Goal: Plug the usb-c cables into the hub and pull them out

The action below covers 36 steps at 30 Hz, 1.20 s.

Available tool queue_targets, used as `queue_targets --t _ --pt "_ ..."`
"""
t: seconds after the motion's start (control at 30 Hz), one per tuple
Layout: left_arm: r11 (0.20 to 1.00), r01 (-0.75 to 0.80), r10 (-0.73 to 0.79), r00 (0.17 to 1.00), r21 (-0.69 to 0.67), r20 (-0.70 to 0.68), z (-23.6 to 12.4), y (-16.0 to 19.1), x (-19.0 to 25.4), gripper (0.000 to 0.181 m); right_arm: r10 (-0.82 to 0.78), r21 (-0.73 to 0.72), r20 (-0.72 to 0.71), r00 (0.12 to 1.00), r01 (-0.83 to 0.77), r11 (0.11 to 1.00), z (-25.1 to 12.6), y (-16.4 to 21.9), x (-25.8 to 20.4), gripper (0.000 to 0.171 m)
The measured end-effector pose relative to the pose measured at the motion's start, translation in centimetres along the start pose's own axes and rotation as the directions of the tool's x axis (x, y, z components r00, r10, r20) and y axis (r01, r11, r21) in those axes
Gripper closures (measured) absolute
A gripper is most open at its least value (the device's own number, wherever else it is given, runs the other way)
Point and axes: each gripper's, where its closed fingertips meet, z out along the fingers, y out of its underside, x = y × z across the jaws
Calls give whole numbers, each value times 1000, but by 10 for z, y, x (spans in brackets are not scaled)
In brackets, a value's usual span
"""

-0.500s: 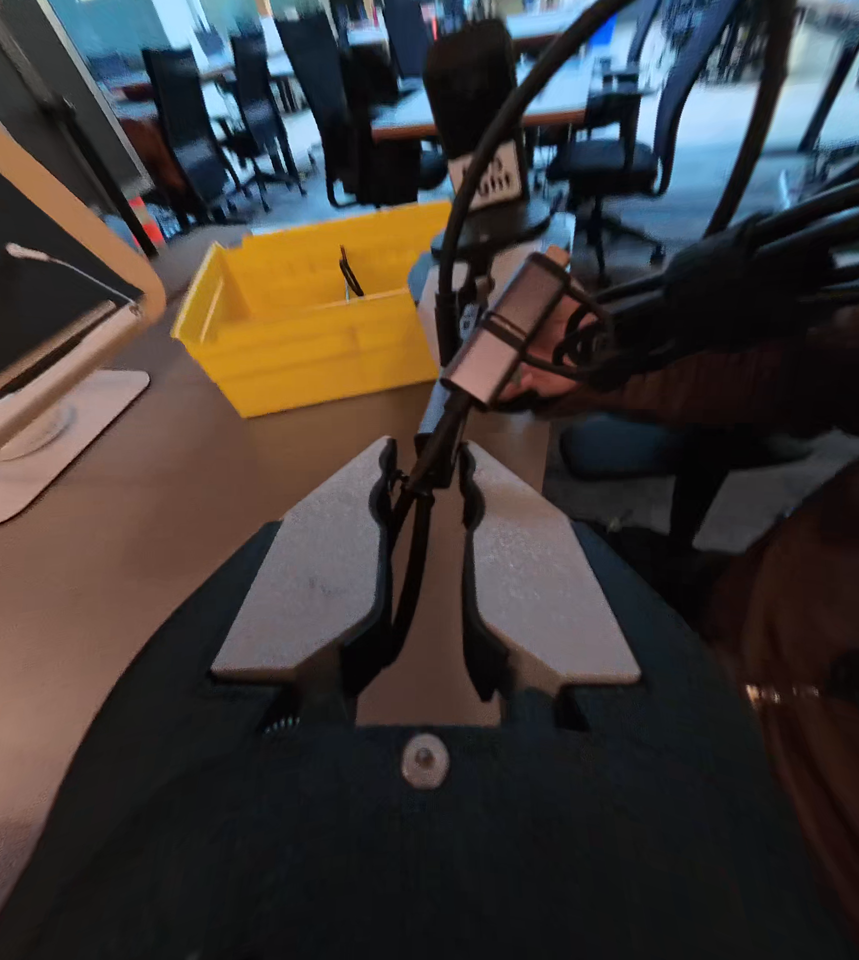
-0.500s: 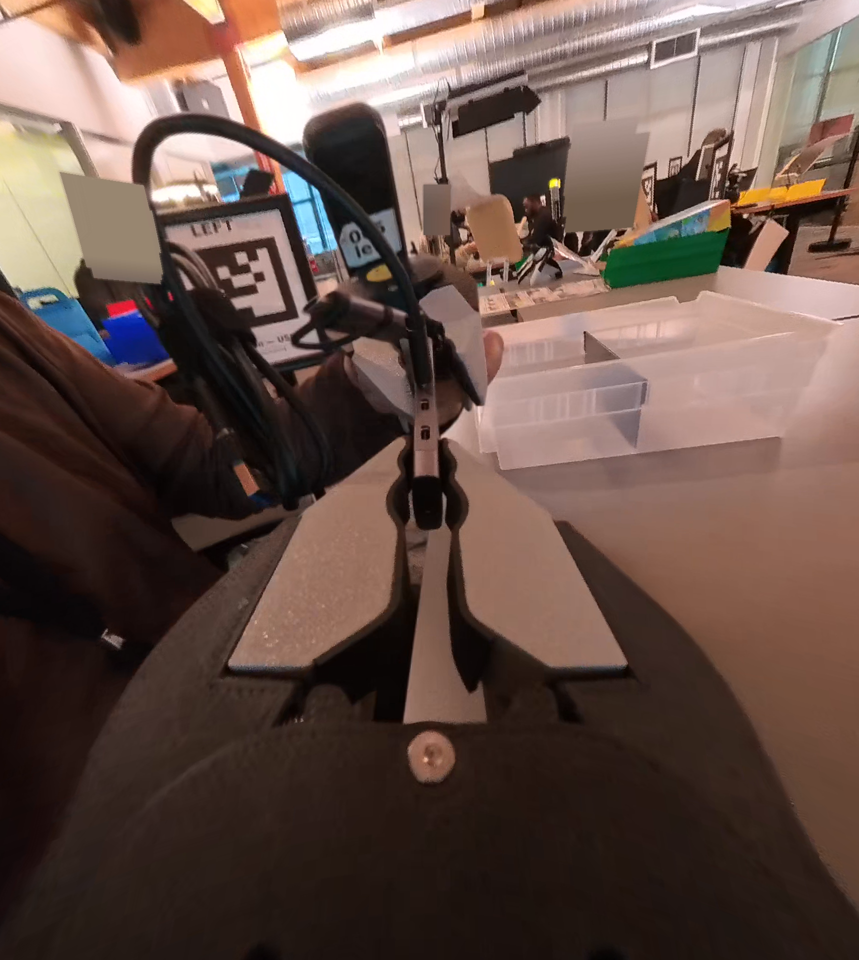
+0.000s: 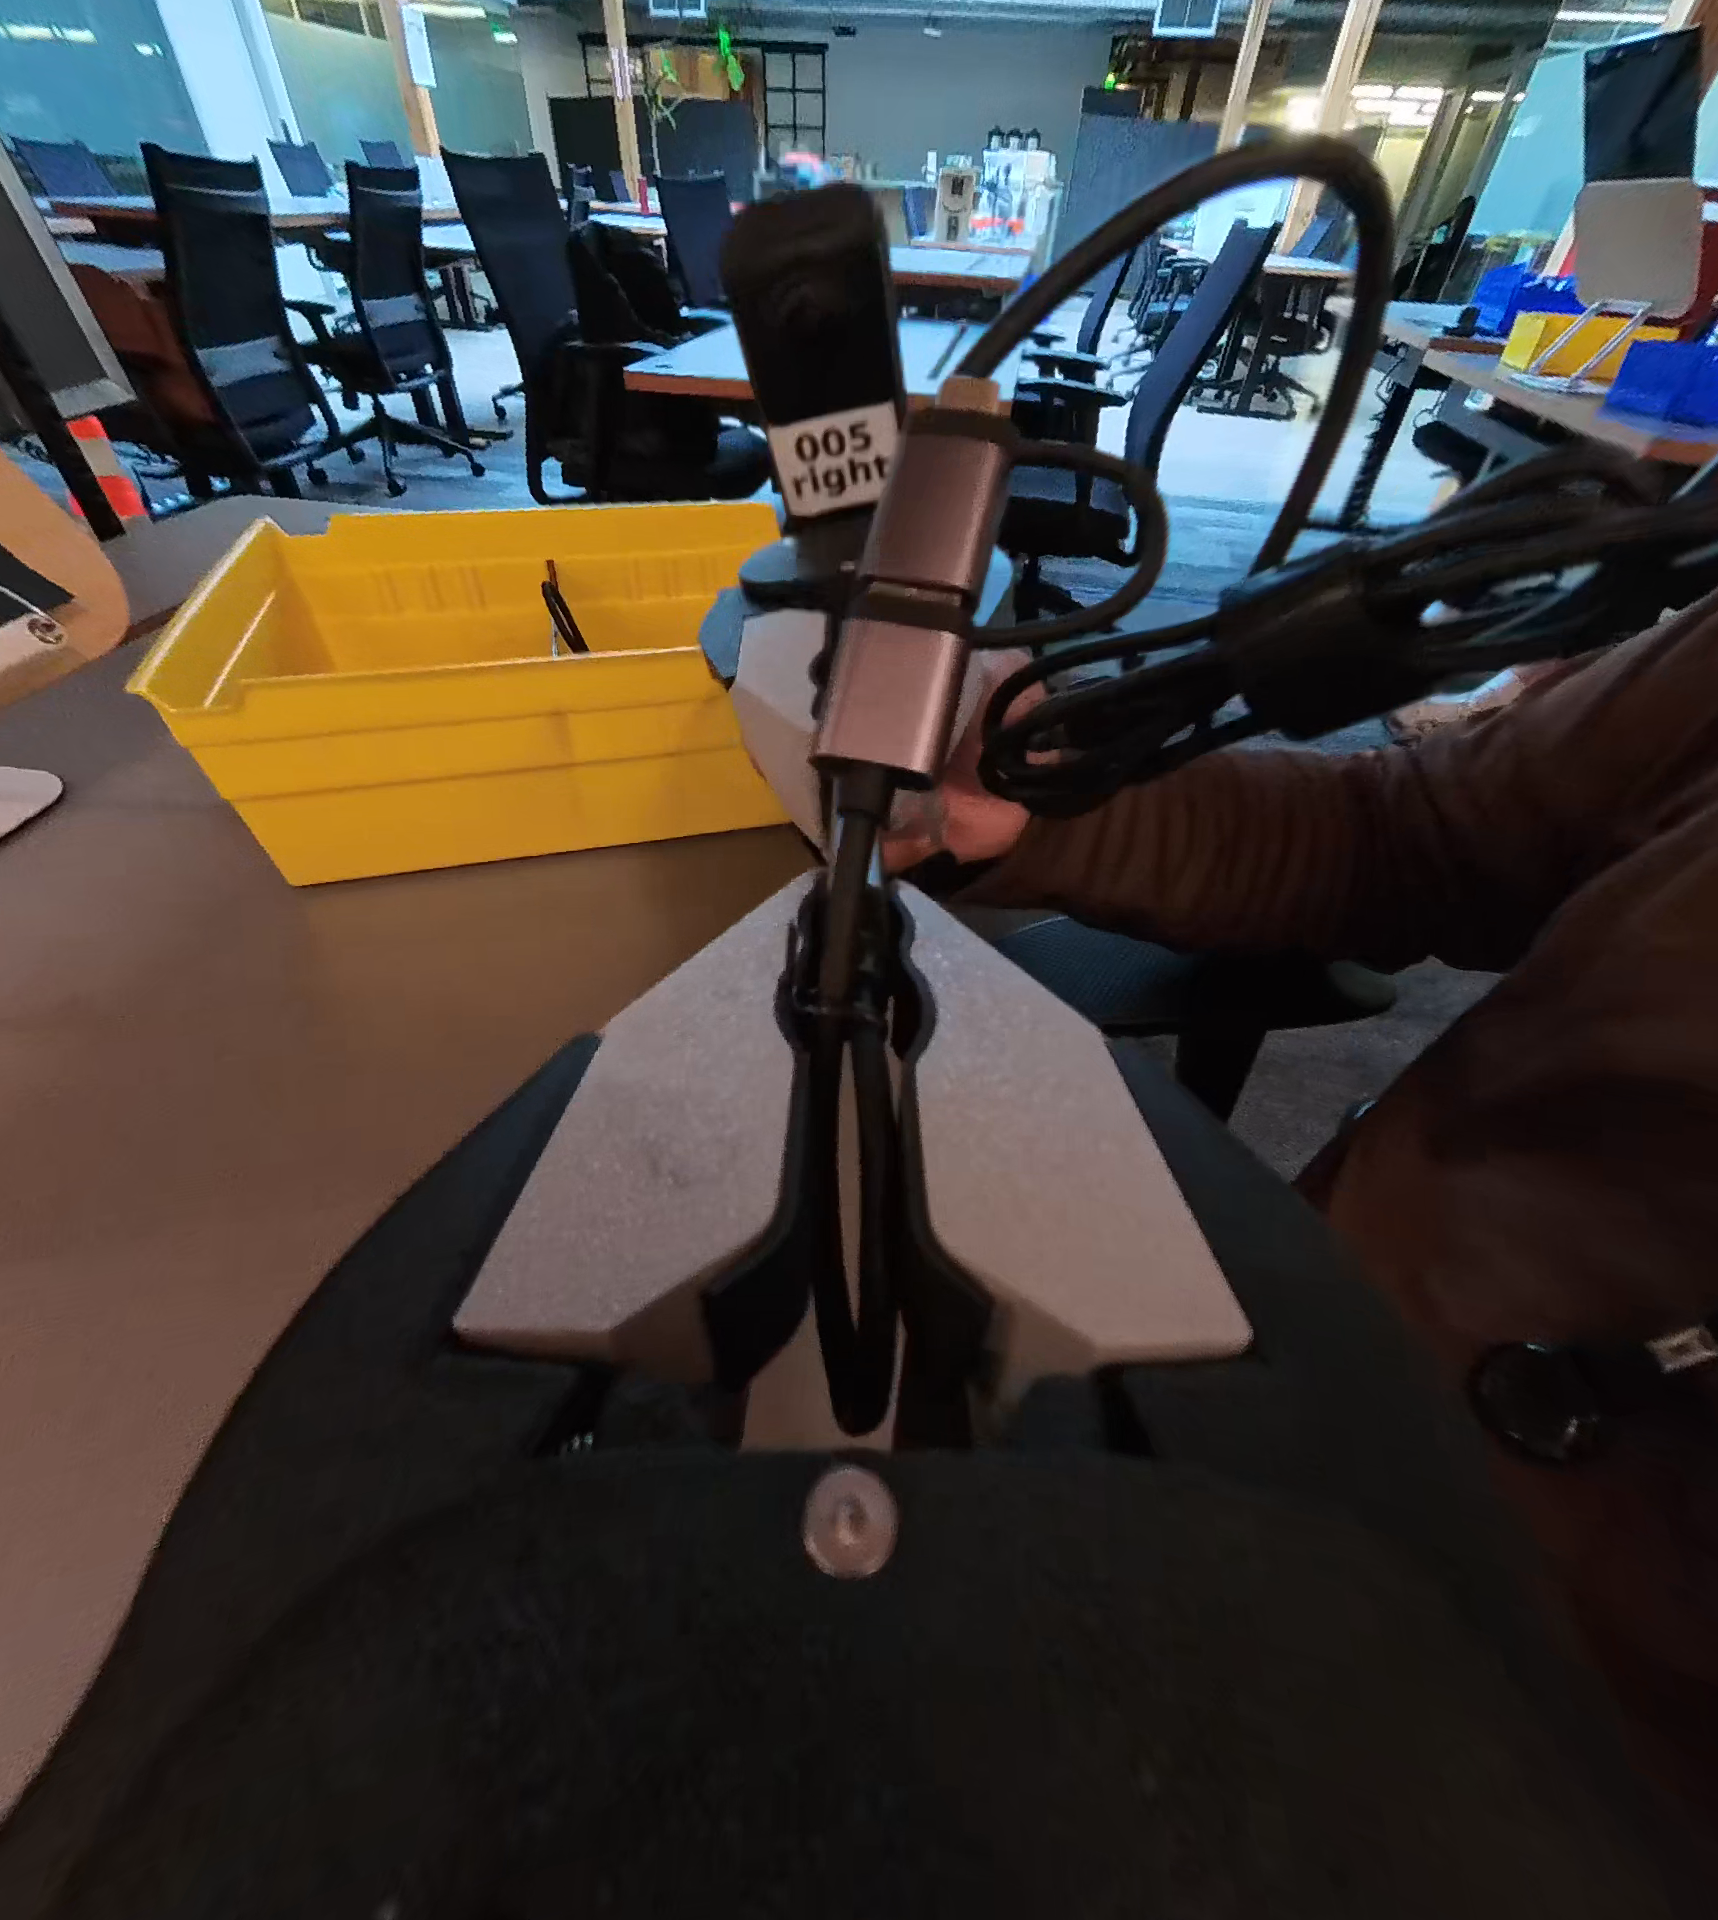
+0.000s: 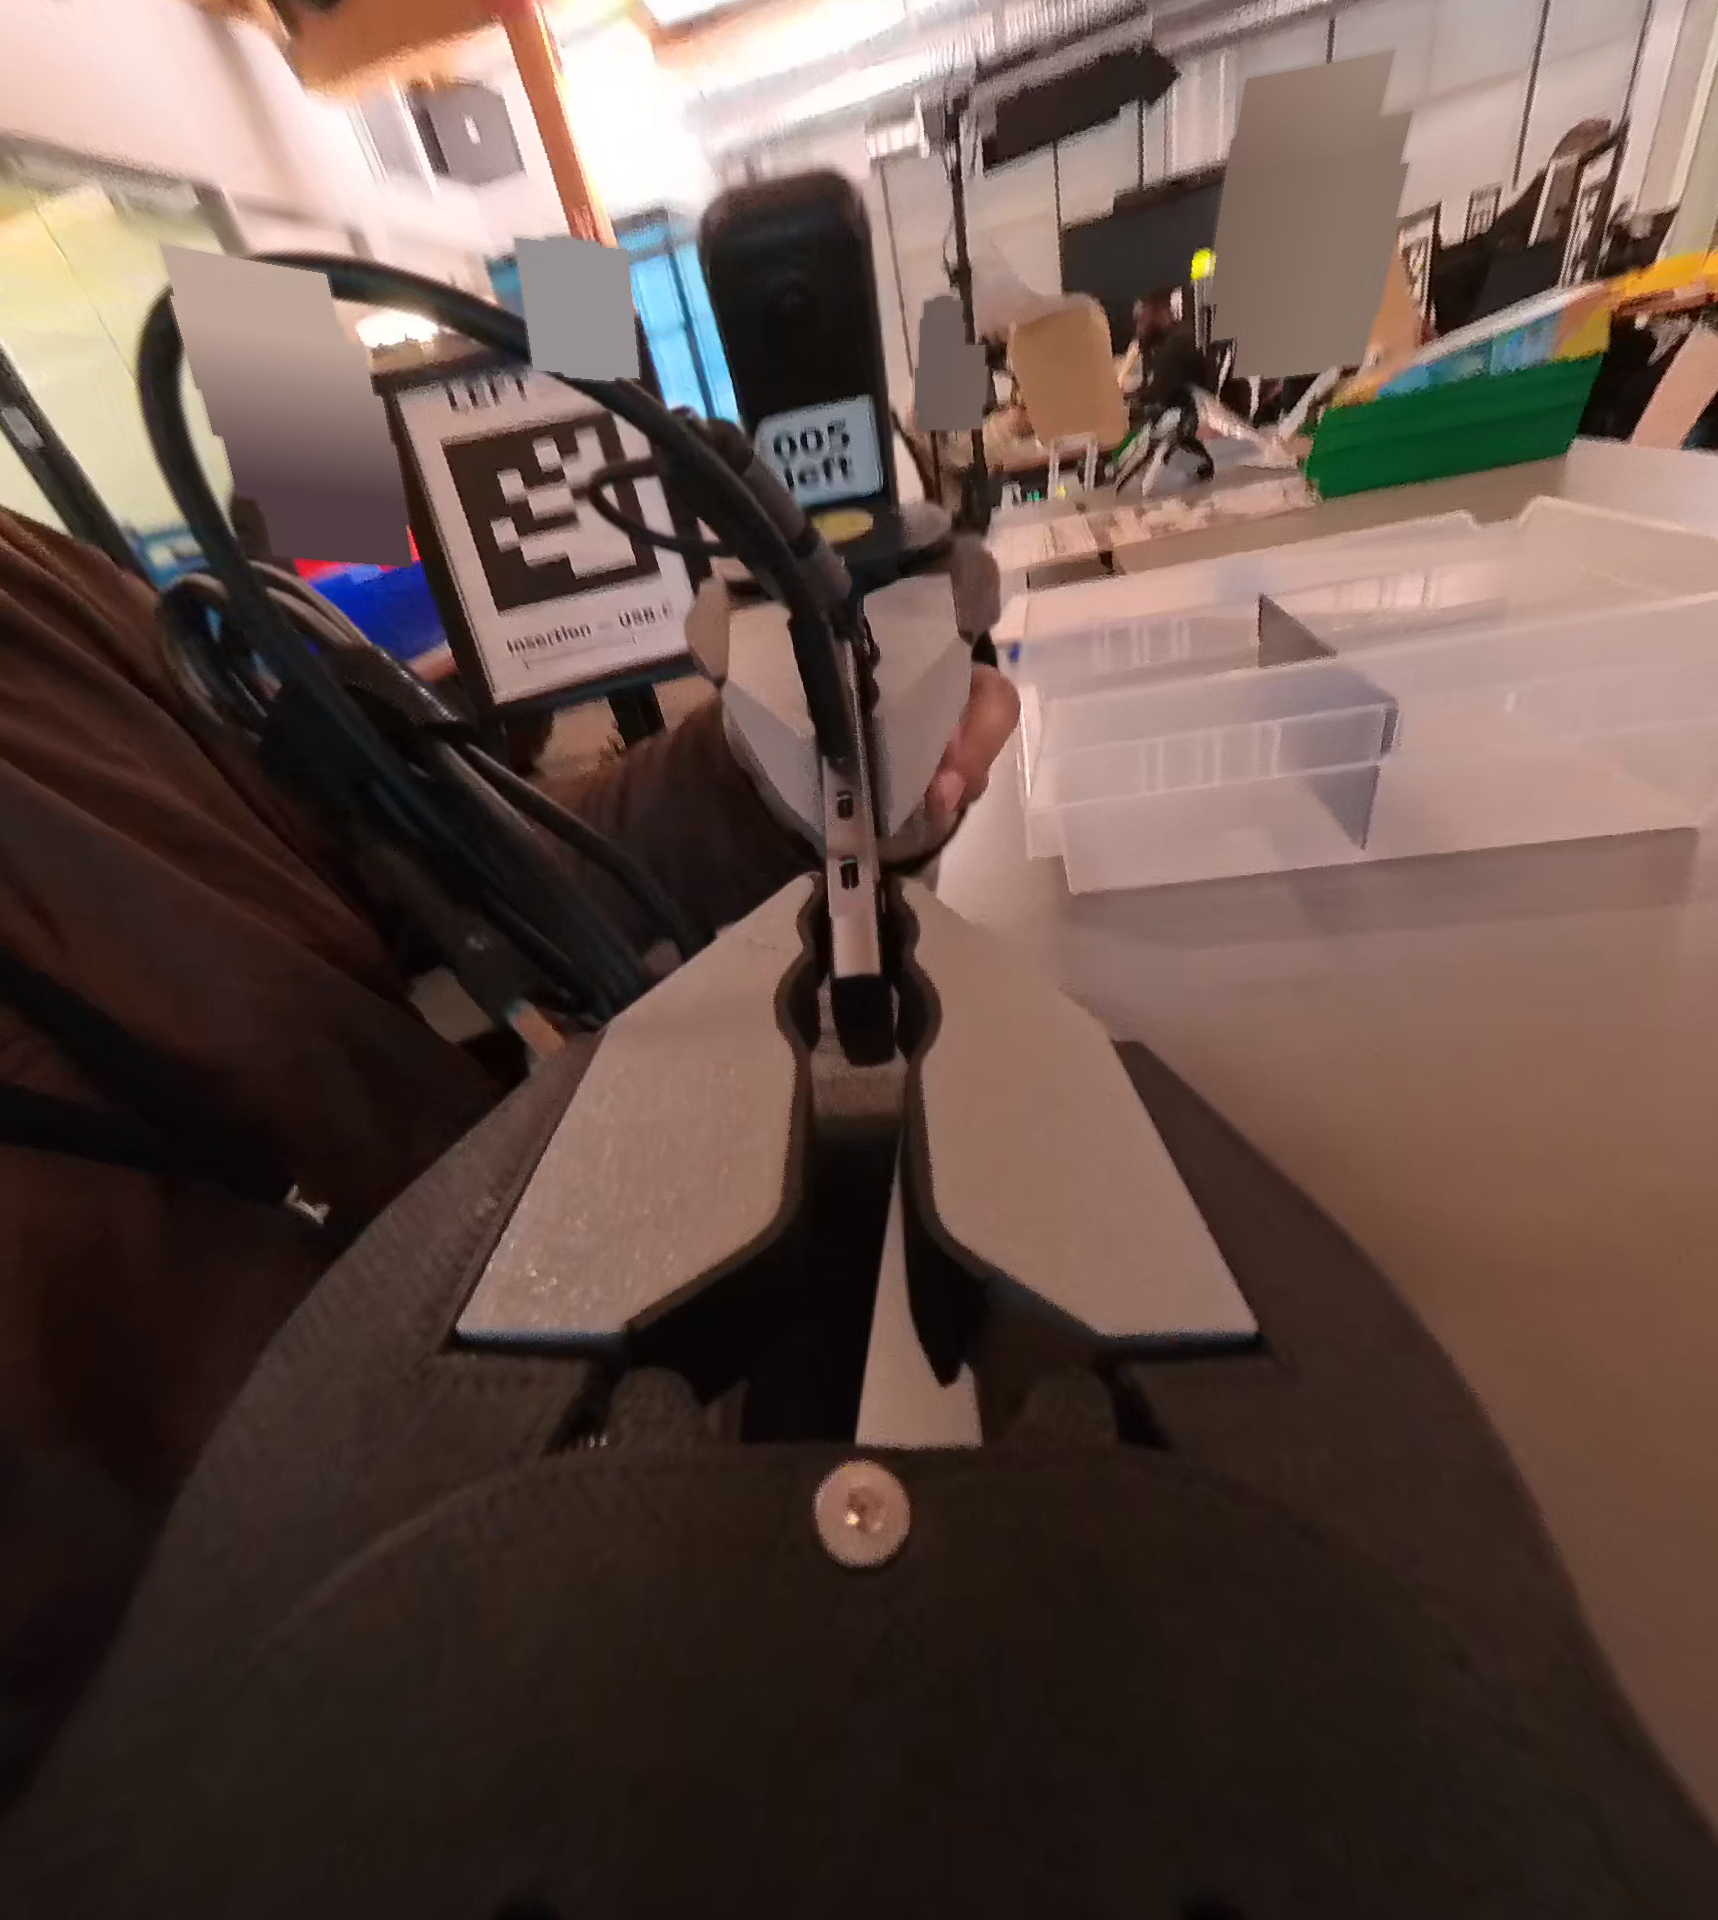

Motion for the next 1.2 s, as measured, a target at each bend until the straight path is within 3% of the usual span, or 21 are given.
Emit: queue_targets --t 0.13,0.23,0.5,0.77,0.97,1.2 --pt "998 41 -41 999 -48 -1 2 7 1 175 -89 -136 -68 994 79 988 -3 6 3 163" --pt "997 25 -24 1000 -71 18 1 9 -1 175 -172 -154 -114 978 154 976 -10 -9 1 147" --pt "996 62 -60 998 -63 31 9 8 -5 175 -203 -200 -142 969 173 964 8 -12 8 164" --pt "995 86 -84 995 -42 51 7 7 -5 171 -166 -232 -103 981 139 963 14 6 9 166" --pt "993 113 -112 993 -17 38 4 5 -5 174 -92 -129 -75 993 81 988 16 1 8 166" --pt "984 160 -164 985 82 45 2 -5 -7 175 -132 -59 -102 986 126 990 16 -11 8 166"
